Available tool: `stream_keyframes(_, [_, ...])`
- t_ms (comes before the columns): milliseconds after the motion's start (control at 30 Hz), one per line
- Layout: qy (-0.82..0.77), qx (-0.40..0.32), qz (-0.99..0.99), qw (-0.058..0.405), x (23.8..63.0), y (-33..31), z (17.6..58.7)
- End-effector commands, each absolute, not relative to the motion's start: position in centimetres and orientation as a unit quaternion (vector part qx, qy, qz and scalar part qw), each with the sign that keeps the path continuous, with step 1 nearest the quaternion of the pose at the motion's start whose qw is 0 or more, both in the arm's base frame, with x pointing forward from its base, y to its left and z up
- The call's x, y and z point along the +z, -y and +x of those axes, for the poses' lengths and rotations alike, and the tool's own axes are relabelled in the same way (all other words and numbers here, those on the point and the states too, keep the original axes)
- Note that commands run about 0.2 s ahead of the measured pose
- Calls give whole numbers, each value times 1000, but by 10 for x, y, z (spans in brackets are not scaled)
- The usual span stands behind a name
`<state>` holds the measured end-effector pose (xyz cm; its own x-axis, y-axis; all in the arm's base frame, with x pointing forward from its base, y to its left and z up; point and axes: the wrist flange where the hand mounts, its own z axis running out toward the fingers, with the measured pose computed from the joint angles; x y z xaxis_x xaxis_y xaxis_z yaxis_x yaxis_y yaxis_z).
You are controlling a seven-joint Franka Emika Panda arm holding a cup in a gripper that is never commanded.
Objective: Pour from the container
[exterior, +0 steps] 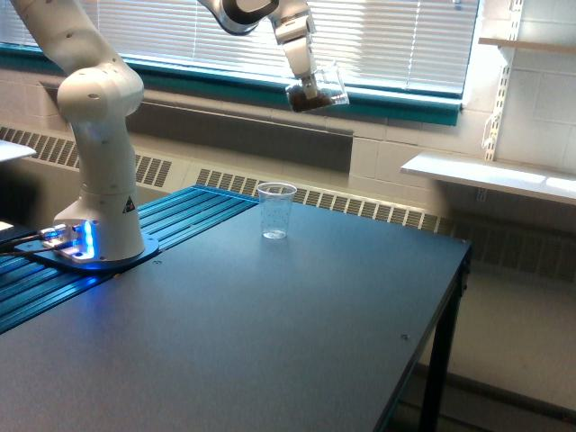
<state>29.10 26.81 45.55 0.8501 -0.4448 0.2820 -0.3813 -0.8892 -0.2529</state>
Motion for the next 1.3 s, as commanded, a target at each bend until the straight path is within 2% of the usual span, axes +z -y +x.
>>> stream_keyframes(33, [-248, -154, -951, 99, 453, -268, 281])
stream_keyframes(1300, [-340, -72, -931, 110, 425, -295, 240])
